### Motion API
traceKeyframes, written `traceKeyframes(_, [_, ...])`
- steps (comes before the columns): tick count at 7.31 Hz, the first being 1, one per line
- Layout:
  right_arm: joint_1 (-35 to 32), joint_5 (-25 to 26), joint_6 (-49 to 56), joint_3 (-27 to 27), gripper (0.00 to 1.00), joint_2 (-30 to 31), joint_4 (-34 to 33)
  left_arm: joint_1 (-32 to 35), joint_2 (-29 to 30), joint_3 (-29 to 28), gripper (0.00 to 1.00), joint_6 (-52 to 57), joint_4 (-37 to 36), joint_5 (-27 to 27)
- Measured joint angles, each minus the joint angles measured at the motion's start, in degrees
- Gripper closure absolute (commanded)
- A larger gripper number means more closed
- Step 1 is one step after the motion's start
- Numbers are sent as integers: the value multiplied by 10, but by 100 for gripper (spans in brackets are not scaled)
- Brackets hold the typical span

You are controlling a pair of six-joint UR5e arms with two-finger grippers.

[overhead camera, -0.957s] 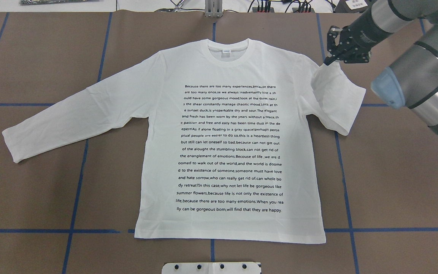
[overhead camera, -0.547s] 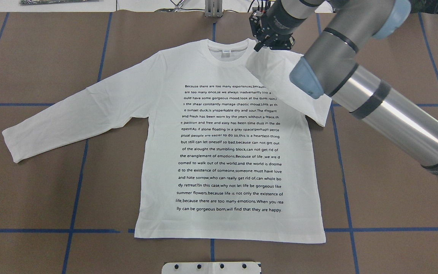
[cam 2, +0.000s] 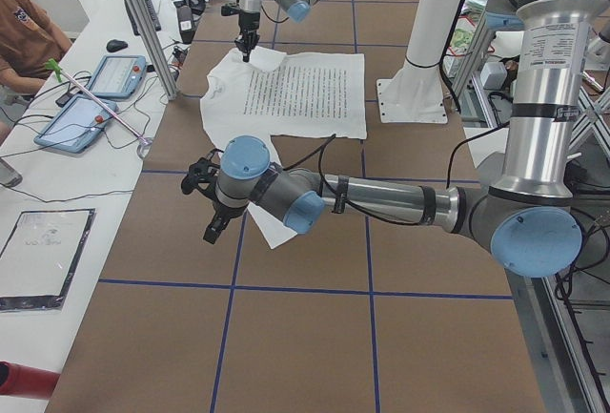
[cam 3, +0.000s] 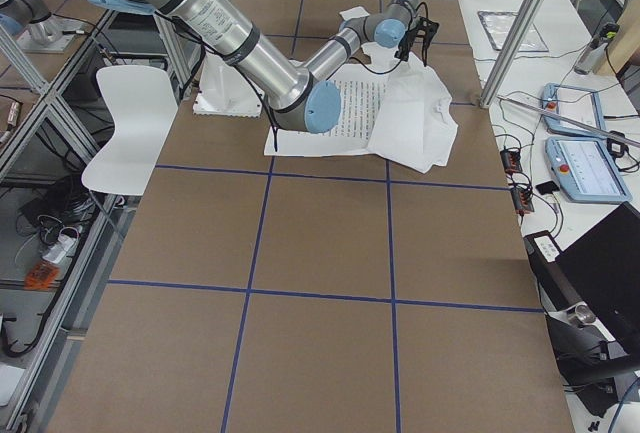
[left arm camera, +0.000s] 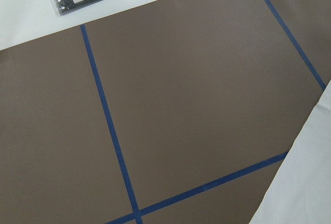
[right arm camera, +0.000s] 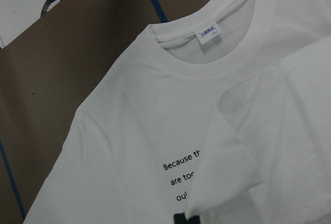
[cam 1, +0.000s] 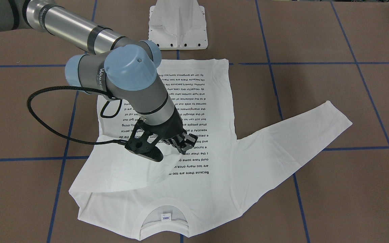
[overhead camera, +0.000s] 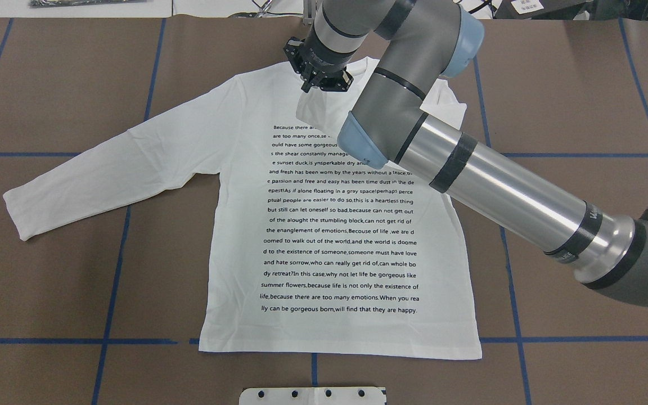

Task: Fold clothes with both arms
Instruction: 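Fold the held sleeve across the shirt body toward the collar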

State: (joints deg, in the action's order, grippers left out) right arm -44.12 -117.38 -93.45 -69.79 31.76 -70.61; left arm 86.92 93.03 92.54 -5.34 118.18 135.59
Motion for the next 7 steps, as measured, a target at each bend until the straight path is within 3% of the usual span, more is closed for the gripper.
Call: traceKeyframes(7, [93, 81, -3, 30, 100, -39, 38, -1, 0, -1, 1, 0, 0, 0])
